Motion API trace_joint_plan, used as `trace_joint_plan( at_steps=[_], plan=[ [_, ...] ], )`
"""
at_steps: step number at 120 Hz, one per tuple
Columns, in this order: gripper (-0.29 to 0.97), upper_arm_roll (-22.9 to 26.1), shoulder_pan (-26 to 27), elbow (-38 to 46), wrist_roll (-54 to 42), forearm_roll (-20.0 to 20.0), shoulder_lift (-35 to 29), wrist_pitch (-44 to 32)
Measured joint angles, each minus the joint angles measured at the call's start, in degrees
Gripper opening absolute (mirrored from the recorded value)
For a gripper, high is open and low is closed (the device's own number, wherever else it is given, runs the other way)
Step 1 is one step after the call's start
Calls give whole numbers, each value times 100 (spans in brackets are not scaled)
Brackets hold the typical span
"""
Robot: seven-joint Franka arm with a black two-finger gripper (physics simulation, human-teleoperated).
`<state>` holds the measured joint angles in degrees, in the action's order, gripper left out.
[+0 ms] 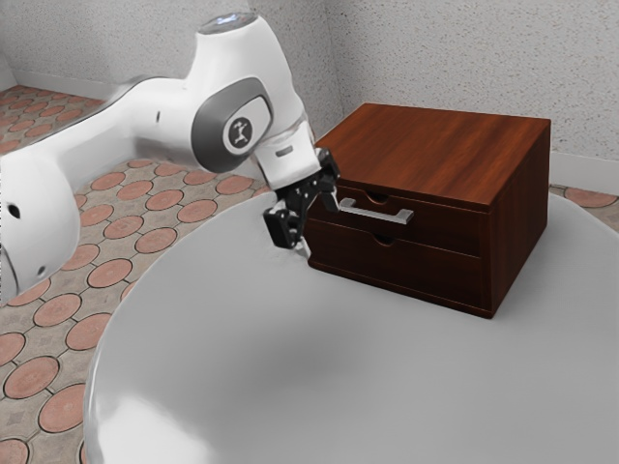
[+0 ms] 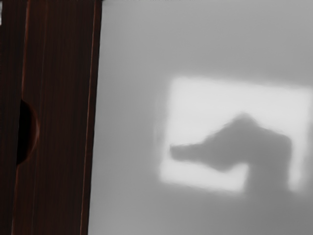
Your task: Pull the drawer handle with one arm to open the drawer
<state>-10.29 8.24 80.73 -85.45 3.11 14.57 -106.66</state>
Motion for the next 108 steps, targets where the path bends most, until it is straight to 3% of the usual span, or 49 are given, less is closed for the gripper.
trace_joint_plan(
  at_steps=[108],
  plan=[
    [68, -43, 291, -326, -629, 78, 386, -398]
  ],
)
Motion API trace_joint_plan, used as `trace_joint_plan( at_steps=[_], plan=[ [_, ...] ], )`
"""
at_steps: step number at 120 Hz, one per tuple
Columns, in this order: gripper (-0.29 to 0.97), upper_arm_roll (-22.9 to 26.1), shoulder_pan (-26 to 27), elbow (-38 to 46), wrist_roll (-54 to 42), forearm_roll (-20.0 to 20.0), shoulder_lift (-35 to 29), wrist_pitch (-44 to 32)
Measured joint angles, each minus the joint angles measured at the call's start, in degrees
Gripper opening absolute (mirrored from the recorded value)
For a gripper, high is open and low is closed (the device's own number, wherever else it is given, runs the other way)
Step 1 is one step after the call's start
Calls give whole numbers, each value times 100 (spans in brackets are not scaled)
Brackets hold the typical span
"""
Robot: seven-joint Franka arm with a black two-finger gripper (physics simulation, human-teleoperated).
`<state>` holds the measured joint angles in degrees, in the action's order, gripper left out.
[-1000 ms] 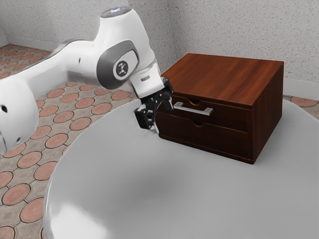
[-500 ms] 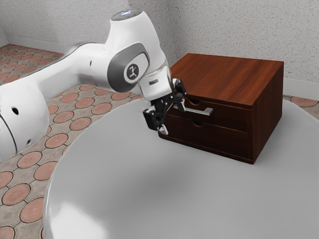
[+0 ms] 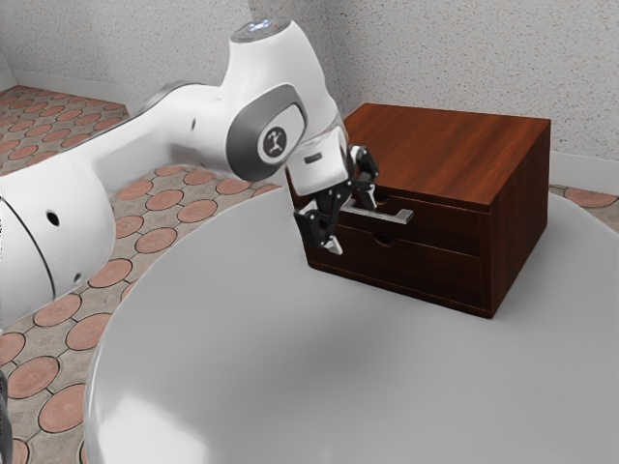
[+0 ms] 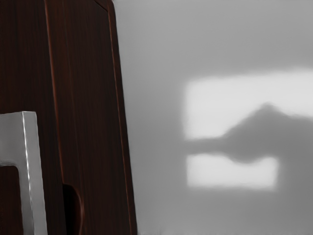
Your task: Pull the drawer handle with one arm to open the drawer
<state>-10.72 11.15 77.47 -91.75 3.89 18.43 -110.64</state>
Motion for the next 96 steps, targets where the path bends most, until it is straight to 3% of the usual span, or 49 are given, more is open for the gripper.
trace_joint_plan(
  at_steps=[96],
  plan=[
    [68, -18, -4, -4, 101, 12, 180, -305]
  ],
)
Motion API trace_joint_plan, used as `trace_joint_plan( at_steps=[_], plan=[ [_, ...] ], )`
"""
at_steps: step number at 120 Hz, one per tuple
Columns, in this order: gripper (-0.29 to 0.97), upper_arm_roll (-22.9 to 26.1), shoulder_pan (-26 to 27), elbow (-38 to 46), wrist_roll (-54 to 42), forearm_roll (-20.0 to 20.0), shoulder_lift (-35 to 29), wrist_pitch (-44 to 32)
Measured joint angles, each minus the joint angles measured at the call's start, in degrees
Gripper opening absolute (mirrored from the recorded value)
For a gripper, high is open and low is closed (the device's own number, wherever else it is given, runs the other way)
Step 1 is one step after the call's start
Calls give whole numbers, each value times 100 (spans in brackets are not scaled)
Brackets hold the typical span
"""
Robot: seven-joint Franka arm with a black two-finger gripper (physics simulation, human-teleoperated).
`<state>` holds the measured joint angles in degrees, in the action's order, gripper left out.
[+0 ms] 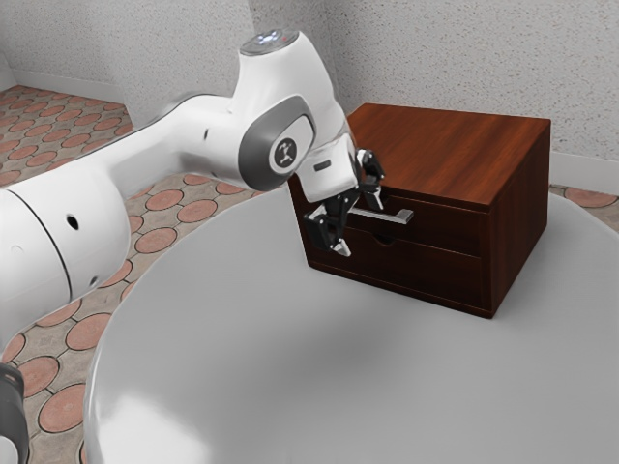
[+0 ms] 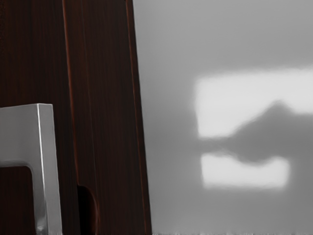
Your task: Pull the drawer handle with one arm to open the drawer
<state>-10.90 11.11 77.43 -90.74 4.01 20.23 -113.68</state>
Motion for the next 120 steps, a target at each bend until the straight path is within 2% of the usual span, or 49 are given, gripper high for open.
trace_joint_plan(
  at_steps=[22, 84, 120],
  plan=[
    [67, -37, -3, 3, 36, 10, 9, -7],
    [40, -44, 5, 3, 155, 47, -21, 11],
    [34, -45, -3, 3, 219, 100, -66, 150]
  ],
)
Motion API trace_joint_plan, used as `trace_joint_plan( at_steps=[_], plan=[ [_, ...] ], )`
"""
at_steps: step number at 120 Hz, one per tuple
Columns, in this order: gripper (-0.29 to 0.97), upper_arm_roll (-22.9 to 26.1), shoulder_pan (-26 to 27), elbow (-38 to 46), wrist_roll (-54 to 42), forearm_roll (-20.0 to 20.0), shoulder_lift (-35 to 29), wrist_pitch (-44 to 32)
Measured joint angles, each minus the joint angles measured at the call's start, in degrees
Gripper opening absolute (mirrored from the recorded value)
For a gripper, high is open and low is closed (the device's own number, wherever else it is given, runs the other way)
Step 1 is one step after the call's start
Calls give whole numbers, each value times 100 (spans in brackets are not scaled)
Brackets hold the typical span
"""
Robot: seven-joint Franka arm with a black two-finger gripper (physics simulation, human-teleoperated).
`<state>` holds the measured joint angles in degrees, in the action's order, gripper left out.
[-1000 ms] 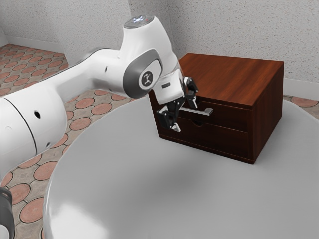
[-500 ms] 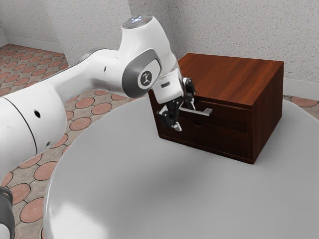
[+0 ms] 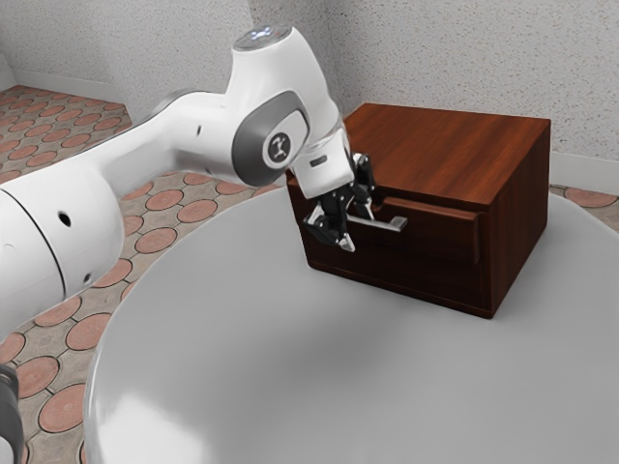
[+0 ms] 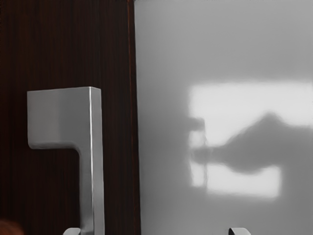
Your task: Pull the drawer handle with one arm to open the drawer
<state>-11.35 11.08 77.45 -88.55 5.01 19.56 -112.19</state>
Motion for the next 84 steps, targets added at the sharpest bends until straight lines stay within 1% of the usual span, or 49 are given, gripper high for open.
trace_joint_plan(
  at_steps=[16, 62, 84],
  plan=[
    [30, -1, 0, 0, 20, 35, 0, 45],
    [4, 1, 9, 0, 48, 54, -30, 118],
    [-3, 2, 1, 10, 57, 58, -136, 179]
  ],
)
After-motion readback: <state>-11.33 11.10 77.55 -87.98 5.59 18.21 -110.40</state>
